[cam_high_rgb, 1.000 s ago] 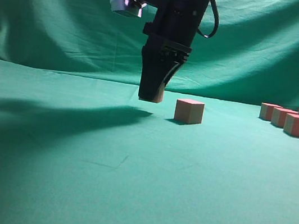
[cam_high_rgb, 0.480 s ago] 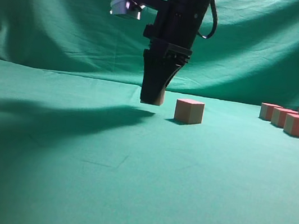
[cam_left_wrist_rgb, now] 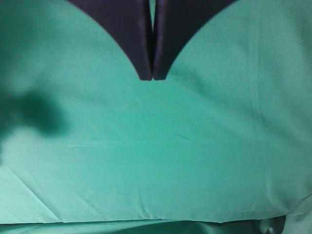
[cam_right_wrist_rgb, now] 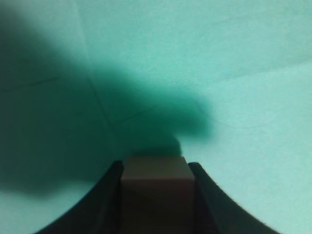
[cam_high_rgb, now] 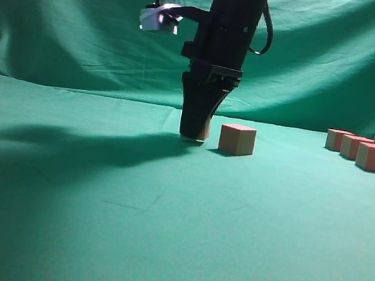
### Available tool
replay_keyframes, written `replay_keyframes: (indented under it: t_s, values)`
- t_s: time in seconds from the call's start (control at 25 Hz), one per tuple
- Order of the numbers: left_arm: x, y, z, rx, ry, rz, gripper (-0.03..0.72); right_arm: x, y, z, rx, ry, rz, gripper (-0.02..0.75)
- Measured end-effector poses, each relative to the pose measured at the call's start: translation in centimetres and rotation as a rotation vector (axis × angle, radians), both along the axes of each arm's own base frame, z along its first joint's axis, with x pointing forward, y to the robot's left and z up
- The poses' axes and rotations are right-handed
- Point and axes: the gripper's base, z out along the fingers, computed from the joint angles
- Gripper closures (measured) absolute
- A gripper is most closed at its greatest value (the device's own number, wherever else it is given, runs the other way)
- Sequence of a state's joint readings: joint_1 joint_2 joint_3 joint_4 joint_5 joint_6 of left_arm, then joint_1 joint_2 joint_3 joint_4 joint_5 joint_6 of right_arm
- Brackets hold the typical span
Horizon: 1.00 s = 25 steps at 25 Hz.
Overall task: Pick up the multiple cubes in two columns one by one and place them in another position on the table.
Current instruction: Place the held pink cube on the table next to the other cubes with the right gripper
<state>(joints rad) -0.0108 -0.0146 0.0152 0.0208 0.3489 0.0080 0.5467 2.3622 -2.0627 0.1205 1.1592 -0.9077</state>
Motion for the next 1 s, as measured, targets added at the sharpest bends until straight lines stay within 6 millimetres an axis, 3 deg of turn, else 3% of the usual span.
replay_keyframes:
  t_s: [1.0]
  values:
    - [0.00,0.00,0.00,0.000,0.000,0.000,0.688,0.24,0.06,-0.67,-0.004,0.002,-0.027,0.472]
